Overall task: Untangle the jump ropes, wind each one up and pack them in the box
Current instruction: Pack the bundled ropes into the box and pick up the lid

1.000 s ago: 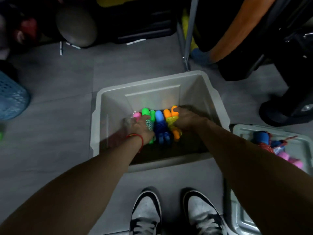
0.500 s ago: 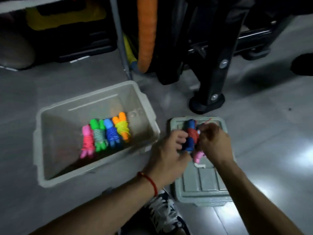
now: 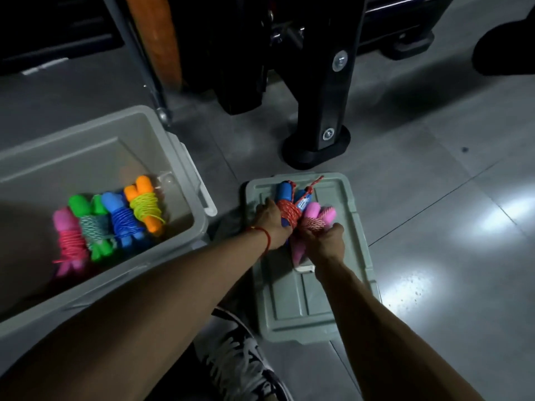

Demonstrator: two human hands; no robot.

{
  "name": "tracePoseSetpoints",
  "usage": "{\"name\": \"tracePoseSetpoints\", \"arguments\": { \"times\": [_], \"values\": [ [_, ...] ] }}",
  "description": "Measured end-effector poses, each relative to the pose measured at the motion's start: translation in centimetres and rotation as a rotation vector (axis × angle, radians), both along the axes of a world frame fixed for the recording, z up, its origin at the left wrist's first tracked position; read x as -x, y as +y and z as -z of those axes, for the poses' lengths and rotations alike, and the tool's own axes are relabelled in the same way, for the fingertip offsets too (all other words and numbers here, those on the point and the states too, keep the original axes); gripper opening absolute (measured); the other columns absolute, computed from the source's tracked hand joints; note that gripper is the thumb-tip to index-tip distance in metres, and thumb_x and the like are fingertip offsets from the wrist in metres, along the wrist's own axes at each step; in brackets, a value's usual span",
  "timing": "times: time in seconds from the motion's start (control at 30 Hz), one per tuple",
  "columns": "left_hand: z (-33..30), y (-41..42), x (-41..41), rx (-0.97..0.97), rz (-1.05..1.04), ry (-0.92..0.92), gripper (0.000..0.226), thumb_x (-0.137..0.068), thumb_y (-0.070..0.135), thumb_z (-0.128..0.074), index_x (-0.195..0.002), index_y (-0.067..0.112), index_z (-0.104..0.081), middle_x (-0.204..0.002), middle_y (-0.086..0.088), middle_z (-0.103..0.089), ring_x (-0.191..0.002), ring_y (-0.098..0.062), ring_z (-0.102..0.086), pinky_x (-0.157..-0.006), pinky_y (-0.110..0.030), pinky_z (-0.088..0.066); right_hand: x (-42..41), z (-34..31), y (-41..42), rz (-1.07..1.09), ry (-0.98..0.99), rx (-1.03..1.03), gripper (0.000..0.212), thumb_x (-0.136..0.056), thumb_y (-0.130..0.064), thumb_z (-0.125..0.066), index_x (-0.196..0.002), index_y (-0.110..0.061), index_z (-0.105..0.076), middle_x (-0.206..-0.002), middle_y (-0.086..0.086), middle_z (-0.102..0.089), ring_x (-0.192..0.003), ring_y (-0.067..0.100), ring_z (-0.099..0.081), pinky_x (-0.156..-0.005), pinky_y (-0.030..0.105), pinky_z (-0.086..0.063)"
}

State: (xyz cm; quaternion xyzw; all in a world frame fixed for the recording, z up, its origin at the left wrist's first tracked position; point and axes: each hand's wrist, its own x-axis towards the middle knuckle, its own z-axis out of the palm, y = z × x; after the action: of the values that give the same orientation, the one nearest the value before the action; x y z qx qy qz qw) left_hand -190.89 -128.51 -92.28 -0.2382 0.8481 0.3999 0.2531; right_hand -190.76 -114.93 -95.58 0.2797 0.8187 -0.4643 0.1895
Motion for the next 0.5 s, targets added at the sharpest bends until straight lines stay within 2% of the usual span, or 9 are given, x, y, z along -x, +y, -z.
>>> {"name": "tracePoseSetpoints", "arguments": {
  "times": [0.07, 0.1, 0.13, 0.17, 0.23, 0.33, 0.43, 0.5],
  "values": [
    [0.2, -0.3, -0.2, -0.045, -0.058, -0.049, 0.066, -0.077, 0.019, -0.079, -0.135, 0.007, -0.052, -0.132, -0.013, -0.06, -0.116, -0.027, -0.06, -0.094, -0.032, -0.049, -0.5, -0.2, 0.0, 0.058, -0.015, 0.152, 0.049, -0.067, -0.038, -0.078, -0.1, -0.003, -0.065, -0.08, 0.012, -0.075, -0.077, 0.03, -0.071, -0.066, 0.038, -0.057],
    [0.0, -0.2, -0.5, -0.072, -0.098, -0.04, 0.058, -0.073, 0.016, -0.081, -0.126, 0.007, -0.059, -0.124, -0.011, -0.065, -0.108, -0.026, -0.063, -0.089, -0.031, -0.051, -0.9, -0.3, 0.2, 0.088, -0.004, 0.216, 0.047, -0.061, -0.037, -0.079, -0.094, -0.005, -0.068, -0.075, 0.012, -0.075, -0.074, 0.031, -0.072, -0.065, 0.039, -0.059],
    [-0.3, -0.1, -0.9, -0.106, -0.146, -0.015, 0.054, -0.072, 0.013, -0.082, -0.121, 0.007, -0.061, -0.119, -0.01, -0.067, -0.104, -0.026, -0.065, -0.086, -0.03, -0.052, -1.0, -1.0, 0.6, 0.113, 0.008, 0.249, 0.052, -0.055, -0.038, -0.08, -0.096, -0.008, -0.069, -0.079, 0.014, -0.075, -0.076, 0.031, -0.073, -0.069, 0.043, -0.061],
    [-0.7, 0.2, -1.4, -0.155, -0.2, 0.015, 0.055, -0.071, 0.01, -0.082, -0.121, 0.008, -0.06, -0.117, -0.007, -0.067, -0.101, -0.024, -0.064, -0.085, -0.029, -0.051, -1.2, -1.8, 1.1, 0.122, 0.022, 0.288, 0.058, -0.054, -0.036, -0.083, -0.103, -0.01, -0.068, -0.088, 0.016, -0.075, -0.08, 0.032, -0.074, -0.073, 0.047, -0.062],
    [-2.2, 0.9, -2.6, -0.291, -0.312, 0.067, 0.07, -0.069, 0.012, -0.085, -0.128, 0.014, -0.049, -0.12, -0.005, -0.061, -0.104, -0.021, -0.061, -0.09, -0.03, -0.05, -1.5, -4.4, 1.8, 0.078, 0.076, 0.436, 0.052, -0.07, -0.018, -0.082, -0.118, -0.006, -0.064, -0.101, 0.025, -0.072, -0.084, 0.032, -0.071, -0.072, 0.045, -0.062],
    [-5.6, 0.9, -4.6, -0.324, -0.368, 0.271, 0.08, -0.054, 0.035, -0.086, -0.121, 0.023, -0.044, -0.117, -0.004, -0.061, -0.104, -0.021, -0.063, -0.094, -0.036, -0.053, -2.0, -9.3, 2.0, -0.049, 0.185, 0.527, 0.037, -0.087, 0.002, -0.068, -0.124, -0.003, -0.062, -0.105, 0.024, -0.07, -0.084, 0.03, -0.069, -0.067, 0.037, -0.06],
    [-10.9, -1.7, -6.8, -0.315, -0.413, 0.479, 0.071, -0.058, 0.035, -0.085, -0.114, 0.026, -0.043, -0.112, -0.002, -0.061, -0.1, -0.019, -0.064, -0.089, -0.033, -0.054, -2.3, -14.8, -0.3, -0.214, 0.314, 0.564, 0.035, -0.091, 0.001, -0.064, -0.125, -0.009, -0.064, -0.102, 0.016, -0.072, -0.087, 0.027, -0.072, -0.076, 0.04, -0.061],
    [-14.3, -4.7, -8.7, -0.315, -0.498, 0.608, 0.067, -0.056, 0.04, -0.084, -0.108, 0.034, -0.044, -0.108, -0.001, -0.064, -0.097, -0.02, -0.067, -0.089, -0.04, -0.055, -2.5, -18.2, -3.6, -0.335, 0.379, 0.601, 0.037, -0.09, -0.002, -0.068, -0.125, -0.012, -0.064, -0.1, 0.011, -0.075, -0.087, 0.022, -0.073, -0.074, 0.034, -0.061]
  ]
}}
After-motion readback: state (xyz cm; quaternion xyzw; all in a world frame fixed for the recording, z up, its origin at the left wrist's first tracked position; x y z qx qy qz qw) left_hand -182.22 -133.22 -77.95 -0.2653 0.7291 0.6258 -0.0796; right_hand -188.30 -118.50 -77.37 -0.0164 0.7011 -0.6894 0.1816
